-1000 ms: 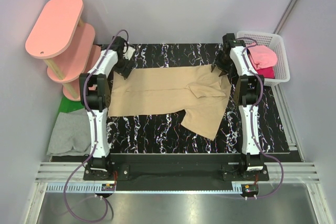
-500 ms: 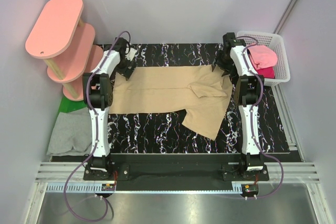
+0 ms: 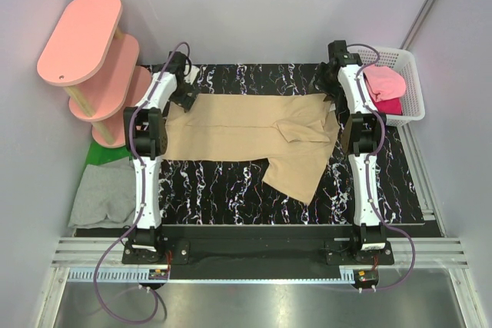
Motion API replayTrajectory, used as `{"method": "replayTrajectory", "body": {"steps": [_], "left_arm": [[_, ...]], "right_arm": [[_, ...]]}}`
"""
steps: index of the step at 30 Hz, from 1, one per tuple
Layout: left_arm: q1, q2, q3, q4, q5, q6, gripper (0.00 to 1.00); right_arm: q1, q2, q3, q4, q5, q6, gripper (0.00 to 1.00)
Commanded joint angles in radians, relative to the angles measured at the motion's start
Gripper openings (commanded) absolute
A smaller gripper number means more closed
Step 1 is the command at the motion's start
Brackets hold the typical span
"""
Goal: Fold and stack the t-shirts
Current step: Fold the tshirt
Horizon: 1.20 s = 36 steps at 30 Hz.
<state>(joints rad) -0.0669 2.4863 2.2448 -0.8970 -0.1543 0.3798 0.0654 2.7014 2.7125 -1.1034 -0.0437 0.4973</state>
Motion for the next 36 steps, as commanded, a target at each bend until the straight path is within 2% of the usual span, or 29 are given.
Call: {"method": "replayTrajectory", "body": {"steps": [1, 4, 6, 7, 8, 10, 12, 16, 19, 26, 32, 36], "left_arm": [[0.007, -0.148, -0.068, 0.018, 0.008, -0.035, 0.99], [0.006, -0.318, -0.213, 0.017, 0.042, -0.009, 0.99], [0.007, -0.464, -0.305, 0.017, 0.070, 0.005, 0.99], [0.007, -0.512, -0.408, 0.018, 0.085, 0.020, 0.99], [0.007, -0.609, -0.460, 0.018, 0.100, 0.027, 0.99], [0.004, -0.687, -0.603, 0.018, 0.136, 0.044, 0.99], [0.003, -0.766, -0.692, 0.023, 0.144, 0.056, 0.99], [0.003, -0.820, -0.893, 0.039, 0.137, 0.068, 0.99], [0.003, -0.845, -0.973, 0.078, 0.125, 0.070, 0.99], [0.004, -0.873, -0.993, 0.083, 0.144, 0.051, 0.99], [0.004, -0.854, -0.982, 0.084, 0.142, 0.045, 0.99], [0.004, -0.863, -0.995, 0.087, 0.144, 0.051, 0.99]], "right_arm": [[0.020, -0.130, 0.047, 0.040, -0.030, -0.019, 0.71], [0.086, -0.242, 0.014, 0.008, 0.037, -0.063, 0.73], [0.132, -0.322, -0.090, 0.005, 0.112, -0.091, 0.73], [0.164, -0.401, -0.138, 0.008, 0.132, -0.114, 0.73], [0.221, -0.440, -0.240, 0.014, 0.146, -0.124, 0.73], [0.292, -0.542, -0.416, 0.052, 0.174, -0.155, 0.74], [0.385, -0.606, -0.526, 0.112, 0.174, -0.170, 0.74], [0.471, -0.614, -0.736, 0.166, 0.165, -0.187, 0.70], [0.501, -0.597, -0.787, 0.185, 0.214, -0.195, 0.68], [0.518, -0.572, -0.836, 0.148, 0.347, -0.200, 0.60], [0.517, -0.548, -0.869, 0.148, 0.367, -0.183, 0.55], [0.505, -0.519, -0.876, 0.146, 0.347, -0.167, 0.49]]}}
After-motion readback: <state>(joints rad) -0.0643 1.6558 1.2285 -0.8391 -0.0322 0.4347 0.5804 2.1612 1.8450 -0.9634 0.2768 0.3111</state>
